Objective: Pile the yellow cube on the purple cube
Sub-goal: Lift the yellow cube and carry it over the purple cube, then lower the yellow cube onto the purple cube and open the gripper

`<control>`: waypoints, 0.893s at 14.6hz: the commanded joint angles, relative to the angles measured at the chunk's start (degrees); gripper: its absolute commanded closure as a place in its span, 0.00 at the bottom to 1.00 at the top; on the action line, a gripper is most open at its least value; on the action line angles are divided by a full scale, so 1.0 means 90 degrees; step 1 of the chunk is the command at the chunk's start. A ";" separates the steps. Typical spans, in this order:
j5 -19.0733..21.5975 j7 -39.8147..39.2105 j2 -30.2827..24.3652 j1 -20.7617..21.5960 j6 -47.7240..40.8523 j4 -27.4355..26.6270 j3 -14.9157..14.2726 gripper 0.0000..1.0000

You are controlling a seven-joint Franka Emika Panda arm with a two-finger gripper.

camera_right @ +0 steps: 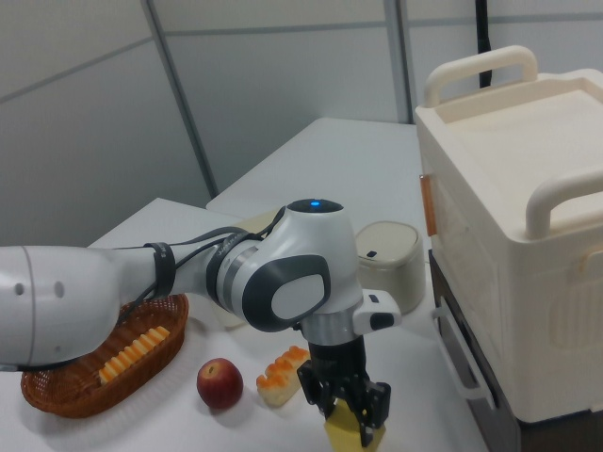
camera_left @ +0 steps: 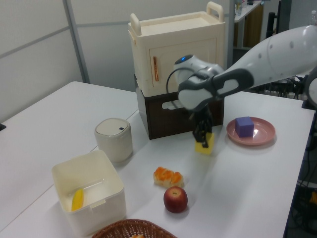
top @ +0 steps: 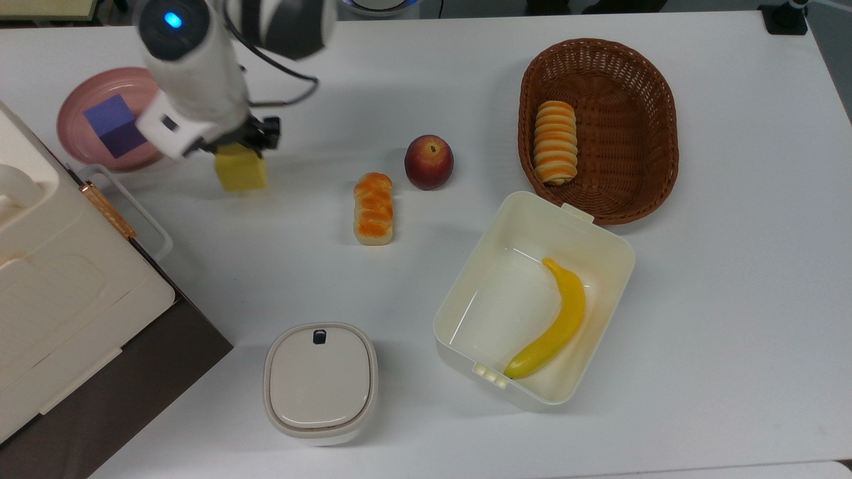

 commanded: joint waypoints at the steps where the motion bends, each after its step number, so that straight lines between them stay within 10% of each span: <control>1: -0.0267 -0.0618 -0.0362 -0.0520 -0.0169 -0.0130 -0.0022 0.64; 13: -0.0542 -0.2358 -0.0090 -0.1937 0.0250 0.0309 -0.0022 0.62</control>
